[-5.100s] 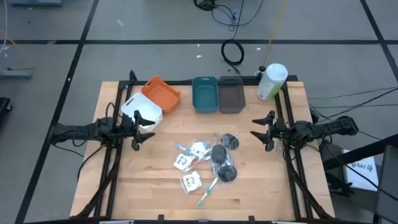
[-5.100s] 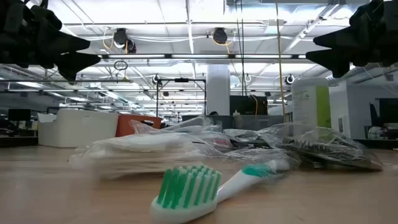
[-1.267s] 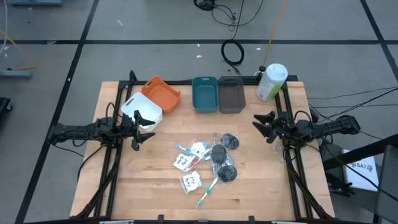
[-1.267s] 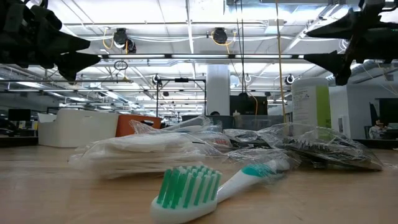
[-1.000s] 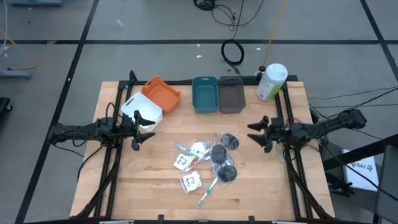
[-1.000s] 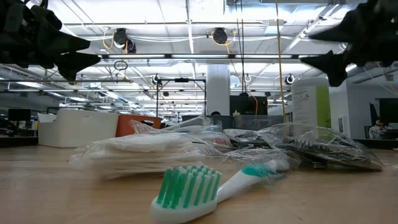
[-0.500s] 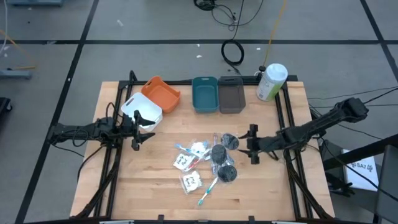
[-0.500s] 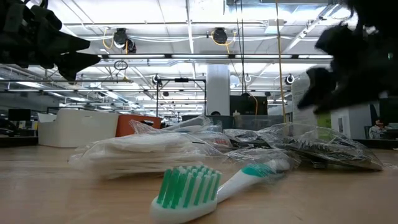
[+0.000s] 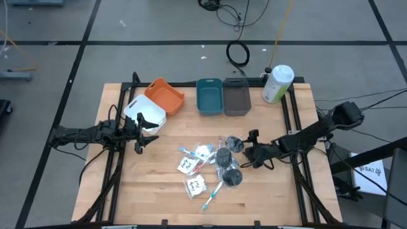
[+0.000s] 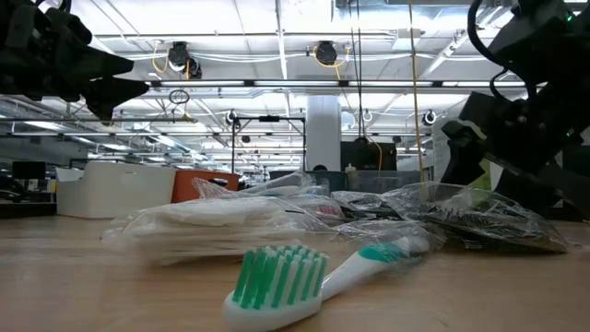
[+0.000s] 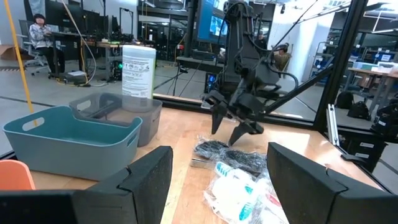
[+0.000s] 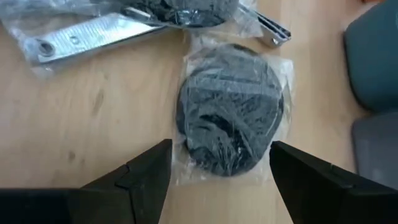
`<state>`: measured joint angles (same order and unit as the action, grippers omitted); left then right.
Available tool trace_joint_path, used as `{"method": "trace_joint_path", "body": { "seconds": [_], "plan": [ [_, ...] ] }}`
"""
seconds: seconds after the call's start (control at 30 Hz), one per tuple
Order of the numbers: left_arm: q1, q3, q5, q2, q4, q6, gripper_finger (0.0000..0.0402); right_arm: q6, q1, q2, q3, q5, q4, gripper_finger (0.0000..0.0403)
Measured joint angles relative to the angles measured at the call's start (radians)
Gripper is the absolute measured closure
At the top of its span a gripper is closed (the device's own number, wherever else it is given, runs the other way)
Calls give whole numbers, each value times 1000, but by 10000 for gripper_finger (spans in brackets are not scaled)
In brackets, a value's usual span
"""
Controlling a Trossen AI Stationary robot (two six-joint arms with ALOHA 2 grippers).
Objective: Pick & Place Travel size toiletries
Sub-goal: Put the top black hairbrush into the orange bin
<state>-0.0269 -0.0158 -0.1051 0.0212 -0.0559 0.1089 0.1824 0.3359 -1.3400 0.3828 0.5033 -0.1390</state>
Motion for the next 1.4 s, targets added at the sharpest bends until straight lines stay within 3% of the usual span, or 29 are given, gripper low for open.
{"method": "trace_joint_path", "body": {
  "seconds": [0.2,0.33,0.9,1.4],
  "plan": [
    [0,0,0,0,0,0,146,36,0,-31,0,0,-60,150],
    [0,0,0,0,0,0,146,16,0,-46,0,-2,-63,176],
    [0,0,0,0,0,0,146,-43,-1,-50,-3,-48,-46,396],
    [0,0,0,0,1,0,146,51,0,41,-4,-61,-196,402]
  ]
}}
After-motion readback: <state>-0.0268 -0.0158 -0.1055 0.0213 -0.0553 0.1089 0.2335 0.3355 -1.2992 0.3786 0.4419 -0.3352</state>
